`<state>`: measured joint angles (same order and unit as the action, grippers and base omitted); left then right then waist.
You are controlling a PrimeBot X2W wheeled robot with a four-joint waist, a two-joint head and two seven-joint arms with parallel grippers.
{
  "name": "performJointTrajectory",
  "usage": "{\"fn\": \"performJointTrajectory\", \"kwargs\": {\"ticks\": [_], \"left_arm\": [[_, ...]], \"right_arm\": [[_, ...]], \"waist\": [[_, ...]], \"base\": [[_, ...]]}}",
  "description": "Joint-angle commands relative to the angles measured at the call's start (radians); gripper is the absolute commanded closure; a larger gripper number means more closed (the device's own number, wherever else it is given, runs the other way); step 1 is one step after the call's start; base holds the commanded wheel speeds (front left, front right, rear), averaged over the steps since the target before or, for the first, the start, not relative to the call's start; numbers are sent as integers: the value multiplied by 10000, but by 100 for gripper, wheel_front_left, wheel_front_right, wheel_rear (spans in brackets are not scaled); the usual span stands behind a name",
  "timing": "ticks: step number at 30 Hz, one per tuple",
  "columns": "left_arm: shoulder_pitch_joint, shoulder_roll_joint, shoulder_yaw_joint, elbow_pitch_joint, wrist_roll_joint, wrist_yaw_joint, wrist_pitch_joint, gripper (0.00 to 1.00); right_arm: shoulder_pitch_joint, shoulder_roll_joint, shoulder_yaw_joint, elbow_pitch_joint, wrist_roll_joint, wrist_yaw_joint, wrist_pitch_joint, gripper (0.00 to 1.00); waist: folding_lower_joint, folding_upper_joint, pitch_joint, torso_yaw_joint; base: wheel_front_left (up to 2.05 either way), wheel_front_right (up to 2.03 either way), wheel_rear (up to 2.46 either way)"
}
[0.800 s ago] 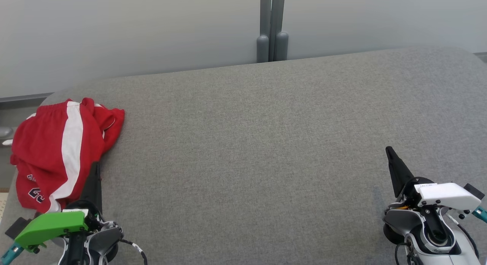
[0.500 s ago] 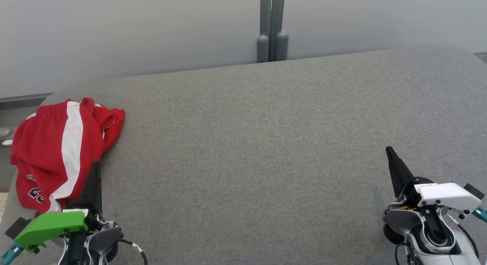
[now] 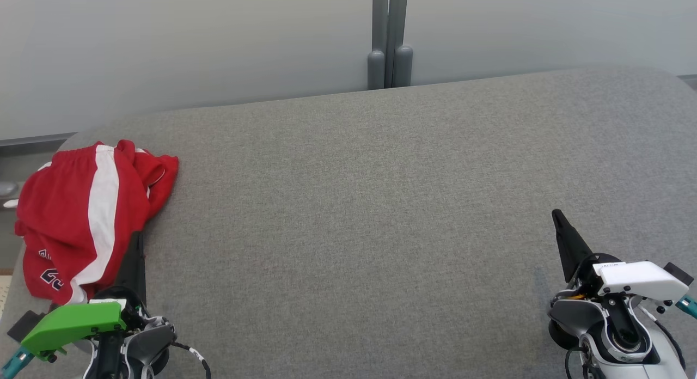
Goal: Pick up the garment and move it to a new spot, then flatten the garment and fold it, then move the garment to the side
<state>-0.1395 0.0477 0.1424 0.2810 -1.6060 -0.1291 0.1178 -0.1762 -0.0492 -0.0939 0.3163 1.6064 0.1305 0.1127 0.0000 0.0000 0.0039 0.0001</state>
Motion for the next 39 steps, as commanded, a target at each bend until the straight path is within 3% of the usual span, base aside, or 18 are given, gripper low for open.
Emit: {"fn": "performJointTrajectory", "kwargs": {"ticks": [1,39], "left_arm": [[-146,83,26,-33,62,-62,28,100],[-146,84,26,-33,62,-62,28,100]], "right_arm": [[-108,-24,-15,-49,42,7,-13,100],[-108,-24,-15,-49,42,9,-13,100]], "waist": [[0,0,0,0],[0,0,0,0]], "base": [[0,0,0],[0,0,0]]}}
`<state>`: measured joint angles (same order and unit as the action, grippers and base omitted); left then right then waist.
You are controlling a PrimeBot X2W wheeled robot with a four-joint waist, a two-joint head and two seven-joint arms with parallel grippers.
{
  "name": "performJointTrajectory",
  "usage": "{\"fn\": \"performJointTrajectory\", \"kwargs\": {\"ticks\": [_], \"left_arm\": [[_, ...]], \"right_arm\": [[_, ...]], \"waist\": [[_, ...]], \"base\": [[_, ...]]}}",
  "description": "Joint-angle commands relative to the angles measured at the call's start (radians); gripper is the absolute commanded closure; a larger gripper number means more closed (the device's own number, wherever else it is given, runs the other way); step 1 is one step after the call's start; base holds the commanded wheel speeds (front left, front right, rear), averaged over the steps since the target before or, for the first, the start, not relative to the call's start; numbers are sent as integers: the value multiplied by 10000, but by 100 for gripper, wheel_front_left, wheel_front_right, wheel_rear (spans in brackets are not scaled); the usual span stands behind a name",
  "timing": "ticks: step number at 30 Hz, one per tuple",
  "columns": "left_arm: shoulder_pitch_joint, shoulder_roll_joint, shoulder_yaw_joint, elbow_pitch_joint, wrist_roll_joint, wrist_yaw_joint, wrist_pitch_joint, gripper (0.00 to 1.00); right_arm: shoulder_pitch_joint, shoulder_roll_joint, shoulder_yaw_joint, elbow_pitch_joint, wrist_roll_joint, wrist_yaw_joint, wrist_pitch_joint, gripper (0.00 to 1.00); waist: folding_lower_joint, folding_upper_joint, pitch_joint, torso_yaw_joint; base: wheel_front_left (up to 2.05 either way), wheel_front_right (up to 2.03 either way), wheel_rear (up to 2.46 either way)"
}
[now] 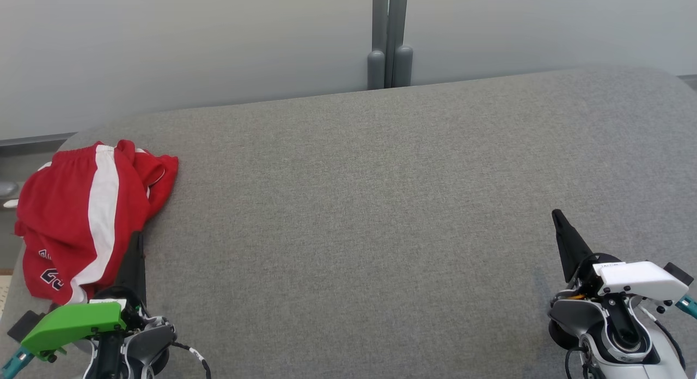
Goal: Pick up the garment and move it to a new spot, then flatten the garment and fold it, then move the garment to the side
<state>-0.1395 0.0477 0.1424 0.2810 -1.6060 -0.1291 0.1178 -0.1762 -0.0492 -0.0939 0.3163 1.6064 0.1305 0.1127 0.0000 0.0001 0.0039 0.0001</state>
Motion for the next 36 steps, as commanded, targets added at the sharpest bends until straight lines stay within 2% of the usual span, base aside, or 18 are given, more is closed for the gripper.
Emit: {"fn": "performJointTrajectory", "kwargs": {"ticks": [1,24,25,30,36], "left_arm": [[-146,84,26,-33,62,-62,28,100],[-146,84,26,-33,63,-62,28,100],[0,-2,-2,4,0,0,0,0],[382,-107,-47,396,-27,28,-31,0],[395,-77,-162,213,91,24,-304,0]], "right_arm": [[-108,-24,-15,-49,42,7,-13,100],[-108,-24,-15,-48,42,7,-13,100],[1,0,0,4,0,-2,0,0],[402,100,42,342,-13,-4,-9,0],[448,5,235,65,-221,-3,-264,0]], "waist": [[0,-1,0,0],[0,-1,0,0],[0,-1,0,0],[0,-1,5,0],[0,-1,9,0]], "base": [[0,0,0],[0,0,0],[0,0,0],[0,0,0],[0,0,0]]}}
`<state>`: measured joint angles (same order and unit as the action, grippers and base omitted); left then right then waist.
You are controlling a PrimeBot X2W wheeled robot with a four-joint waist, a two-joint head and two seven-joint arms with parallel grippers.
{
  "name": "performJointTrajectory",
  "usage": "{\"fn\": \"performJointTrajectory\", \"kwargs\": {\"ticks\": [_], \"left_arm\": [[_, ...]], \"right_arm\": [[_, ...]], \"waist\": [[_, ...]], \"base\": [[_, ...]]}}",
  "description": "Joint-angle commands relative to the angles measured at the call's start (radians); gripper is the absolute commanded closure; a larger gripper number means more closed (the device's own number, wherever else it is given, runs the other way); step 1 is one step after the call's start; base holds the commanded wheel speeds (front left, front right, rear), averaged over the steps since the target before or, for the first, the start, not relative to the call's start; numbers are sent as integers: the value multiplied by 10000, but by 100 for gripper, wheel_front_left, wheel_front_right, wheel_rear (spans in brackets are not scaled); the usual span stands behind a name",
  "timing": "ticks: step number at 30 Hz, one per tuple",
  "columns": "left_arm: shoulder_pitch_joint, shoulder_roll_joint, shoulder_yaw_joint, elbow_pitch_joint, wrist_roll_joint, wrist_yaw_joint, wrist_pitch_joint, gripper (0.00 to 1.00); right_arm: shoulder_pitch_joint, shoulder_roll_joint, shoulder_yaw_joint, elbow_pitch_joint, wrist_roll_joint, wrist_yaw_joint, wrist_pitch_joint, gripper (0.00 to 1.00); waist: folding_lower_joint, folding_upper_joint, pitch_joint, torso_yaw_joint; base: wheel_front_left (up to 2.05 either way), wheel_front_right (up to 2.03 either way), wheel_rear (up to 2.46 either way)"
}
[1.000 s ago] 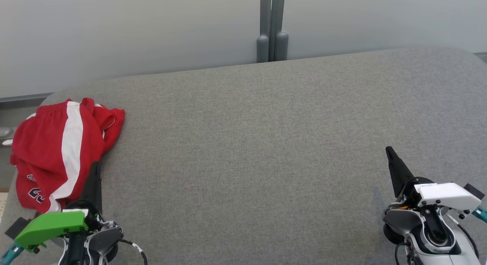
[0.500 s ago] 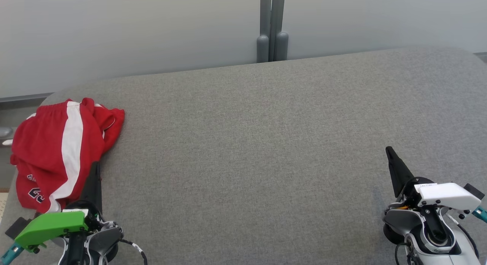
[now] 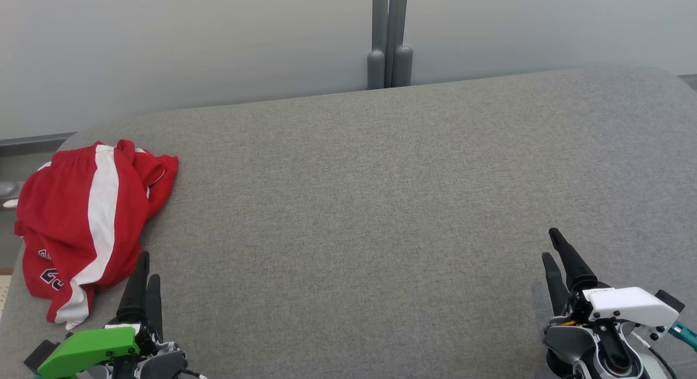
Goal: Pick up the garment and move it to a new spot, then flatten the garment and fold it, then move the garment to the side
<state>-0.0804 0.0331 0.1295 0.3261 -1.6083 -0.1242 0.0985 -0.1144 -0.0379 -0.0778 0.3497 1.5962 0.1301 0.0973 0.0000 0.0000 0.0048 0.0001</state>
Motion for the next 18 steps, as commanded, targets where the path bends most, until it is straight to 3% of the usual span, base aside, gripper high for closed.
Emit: {"fn": "performJointTrajectory", "kwargs": {"ticks": [1,18], "left_arm": [[-190,89,-67,-263,183,-27,-175,0],[-132,218,-311,-590,2867,-40,-984,0]], "right_arm": [[-162,-142,127,-309,-178,1,-171,0],[-73,-533,710,-720,-2651,2,-998,0]], "waist": [[0,0,1,-1],[0,0,26,-41]], "base": [[0,0,0],[0,0,0]]}}
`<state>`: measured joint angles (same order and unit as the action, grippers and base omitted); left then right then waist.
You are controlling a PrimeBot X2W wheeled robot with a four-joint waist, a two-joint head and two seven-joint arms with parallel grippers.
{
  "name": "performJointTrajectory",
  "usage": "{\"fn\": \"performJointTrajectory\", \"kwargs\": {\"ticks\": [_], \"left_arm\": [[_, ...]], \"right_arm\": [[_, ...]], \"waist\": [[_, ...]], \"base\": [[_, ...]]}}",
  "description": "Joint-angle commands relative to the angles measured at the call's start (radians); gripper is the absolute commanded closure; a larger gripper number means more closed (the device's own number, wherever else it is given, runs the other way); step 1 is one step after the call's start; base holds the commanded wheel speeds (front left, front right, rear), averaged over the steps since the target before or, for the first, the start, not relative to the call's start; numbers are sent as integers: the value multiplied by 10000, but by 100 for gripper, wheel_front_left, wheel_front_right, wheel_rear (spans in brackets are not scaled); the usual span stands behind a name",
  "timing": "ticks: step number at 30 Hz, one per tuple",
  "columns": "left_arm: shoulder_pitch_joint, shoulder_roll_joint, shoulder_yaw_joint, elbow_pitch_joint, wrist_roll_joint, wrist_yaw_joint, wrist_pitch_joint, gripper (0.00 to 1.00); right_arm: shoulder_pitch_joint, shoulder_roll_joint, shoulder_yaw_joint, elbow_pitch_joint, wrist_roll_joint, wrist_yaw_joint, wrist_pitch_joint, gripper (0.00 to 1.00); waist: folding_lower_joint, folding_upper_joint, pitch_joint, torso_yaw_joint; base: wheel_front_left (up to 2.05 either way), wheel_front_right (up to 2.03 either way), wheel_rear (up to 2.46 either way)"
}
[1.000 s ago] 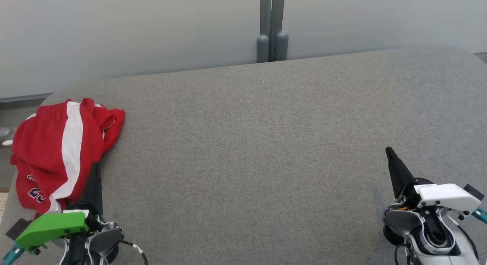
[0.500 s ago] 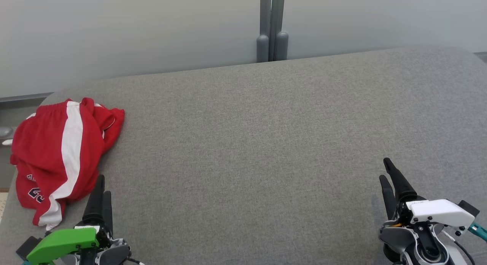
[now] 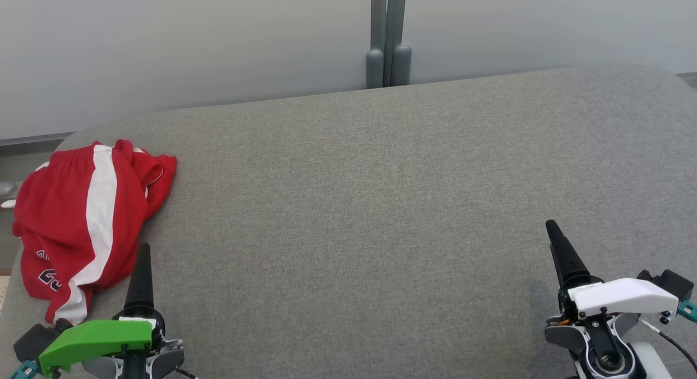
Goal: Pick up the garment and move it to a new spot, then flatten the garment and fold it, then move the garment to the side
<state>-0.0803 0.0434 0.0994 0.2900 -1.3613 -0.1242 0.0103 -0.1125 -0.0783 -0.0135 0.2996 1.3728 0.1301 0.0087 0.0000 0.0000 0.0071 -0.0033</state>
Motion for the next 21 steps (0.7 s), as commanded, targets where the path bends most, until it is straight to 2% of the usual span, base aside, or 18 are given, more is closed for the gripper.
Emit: {"fn": "performJointTrajectory", "kwargs": {"ticks": [1,7,10,21], "left_arm": [[-119,112,-29,-249,603,-41,-144,0],[-46,111,-124,-321,1593,-45,-343,0],[-16,152,-217,-385,2522,-48,-498,0],[45,153,-146,-164,5127,-35,-880,0]], "right_arm": [[-82,-162,110,-232,-660,2,-153,0],[-22,-293,355,-322,-1831,3,-350,0],[62,-298,405,-389,-2710,3,-502,0],[141,-263,576,-342,-4687,4,-885,0]], "waist": [[0,0,6,-11],[0,0,18,-29],[0,0,16,-37],[0,0,12,-66]], "base": [[0,0,0],[0,0,0],[0,0,0],[0,0,0]]}}
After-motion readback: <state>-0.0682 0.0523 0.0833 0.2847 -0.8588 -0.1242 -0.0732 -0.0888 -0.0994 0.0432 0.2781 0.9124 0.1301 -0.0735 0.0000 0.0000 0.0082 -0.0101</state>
